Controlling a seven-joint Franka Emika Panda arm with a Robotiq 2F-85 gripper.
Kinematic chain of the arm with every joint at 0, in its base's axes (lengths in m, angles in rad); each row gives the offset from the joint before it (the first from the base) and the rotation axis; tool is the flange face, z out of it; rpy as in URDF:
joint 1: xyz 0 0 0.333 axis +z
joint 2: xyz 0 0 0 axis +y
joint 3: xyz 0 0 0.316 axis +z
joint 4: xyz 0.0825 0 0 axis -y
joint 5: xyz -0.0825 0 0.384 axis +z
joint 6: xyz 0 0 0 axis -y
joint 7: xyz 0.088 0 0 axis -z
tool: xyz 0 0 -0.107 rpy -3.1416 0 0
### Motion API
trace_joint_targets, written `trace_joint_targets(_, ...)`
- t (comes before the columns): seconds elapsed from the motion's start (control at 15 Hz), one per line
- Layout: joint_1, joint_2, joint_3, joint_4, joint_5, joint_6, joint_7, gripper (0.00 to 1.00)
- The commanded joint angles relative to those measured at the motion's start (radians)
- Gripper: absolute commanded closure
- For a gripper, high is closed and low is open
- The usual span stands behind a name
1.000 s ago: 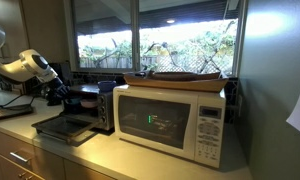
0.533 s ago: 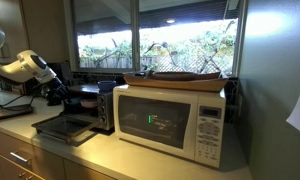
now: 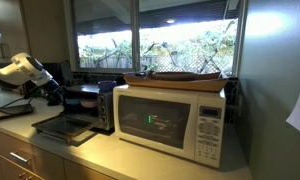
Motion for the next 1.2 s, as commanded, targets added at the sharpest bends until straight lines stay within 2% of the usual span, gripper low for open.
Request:
trace_joint_targets(0.0,-0.003,-0.069,-0.024,-0.023,-0.136,0.082,0.035,0.04)
trace_joint_targets(0.07,0.023,-0.030,-0.012,-0.018,-0.054,0.011,0.010,0.00)
trace_joint_targets(0.13,0.022,-0.042,-0.011,-0.018,-0.062,0.015,0.009,0.11)
trace_joint_targets(0.2,0.023,-0.043,-0.011,-0.020,-0.059,0.010,0.007,0.03)
trace_joint_targets(0.27,0.024,-0.041,-0.011,-0.021,-0.059,0.010,0.007,0.00)
trace_joint_targets(0.47,0.025,-0.038,-0.012,-0.021,-0.059,0.010,0.007,0.00)
trace_joint_targets(0.6,0.024,-0.054,-0.019,-0.037,-0.072,0.037,-0.009,0.00)
trace_joint_targets(0.87,0.035,-0.124,-0.050,-0.085,-0.058,0.156,-0.128,0.00)
trace_joint_targets(1.13,0.053,-0.172,-0.086,-0.145,0.016,0.262,-0.333,0.00)
